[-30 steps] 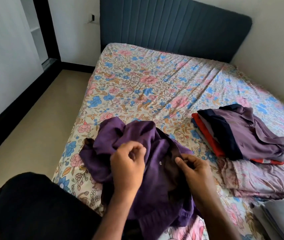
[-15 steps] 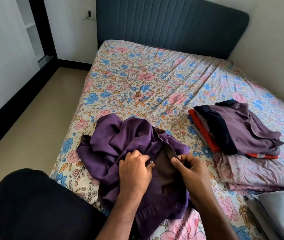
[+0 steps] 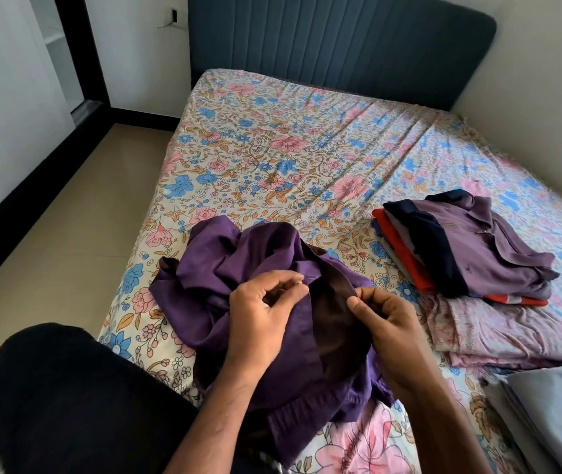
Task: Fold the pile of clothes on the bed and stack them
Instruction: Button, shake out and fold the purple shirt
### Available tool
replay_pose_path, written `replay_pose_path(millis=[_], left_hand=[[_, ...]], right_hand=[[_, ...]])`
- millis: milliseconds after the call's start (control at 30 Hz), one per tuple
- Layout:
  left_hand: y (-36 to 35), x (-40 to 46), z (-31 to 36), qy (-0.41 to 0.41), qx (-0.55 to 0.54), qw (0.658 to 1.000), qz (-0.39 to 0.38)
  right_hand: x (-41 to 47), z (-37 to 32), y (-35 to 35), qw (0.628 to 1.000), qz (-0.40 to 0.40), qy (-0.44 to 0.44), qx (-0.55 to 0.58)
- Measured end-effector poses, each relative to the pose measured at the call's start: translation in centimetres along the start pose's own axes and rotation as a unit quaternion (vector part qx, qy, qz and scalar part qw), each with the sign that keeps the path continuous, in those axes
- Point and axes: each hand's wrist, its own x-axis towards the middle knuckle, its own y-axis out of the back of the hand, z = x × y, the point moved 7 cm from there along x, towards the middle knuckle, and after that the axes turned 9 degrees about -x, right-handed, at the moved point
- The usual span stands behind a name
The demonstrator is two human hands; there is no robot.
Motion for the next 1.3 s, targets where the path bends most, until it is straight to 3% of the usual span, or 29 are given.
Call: replay_pose_path(millis=[167, 333, 467, 700, 900, 1300], left_hand=[[-1.4, -0.6, -0.5, 0.012, 0.003, 0.998, -0.063], [-1.7, -1.6, -0.7, 0.022, 0.005, 0.999, -0.048], [-1.5, -2.0, -0.5, 0.017, 0.011, 0.999, -0.037], [-1.2, -2.1, 0.3, -0.080, 0.078, 0.994, -0.003], [-1.9, -2.5, 0.3, -0.069, 0.063, 0.995, -0.032], [-1.5, -2.5, 0.4, -0.069, 0.061, 0.996, -0.009]], right_hand=[[-0.3, -1.0, -0.4, 0.985, 0.072, 0.079, -0.137], [-1.2, -2.1, -1.2, 0.945, 0.144, 0.140, -0.256], [-1.5, -2.2, -1.7, 0.940, 0.150, 0.151, -0.265], [-2.4, -2.8, -1.7, 0.916, 0.189, 0.186, -0.303], [-2.5, -2.3, -2.3, 0.921, 0.168, 0.173, -0.306], [-2.1, -1.9, -2.6, 0.933, 0.139, 0.169, -0.285]])
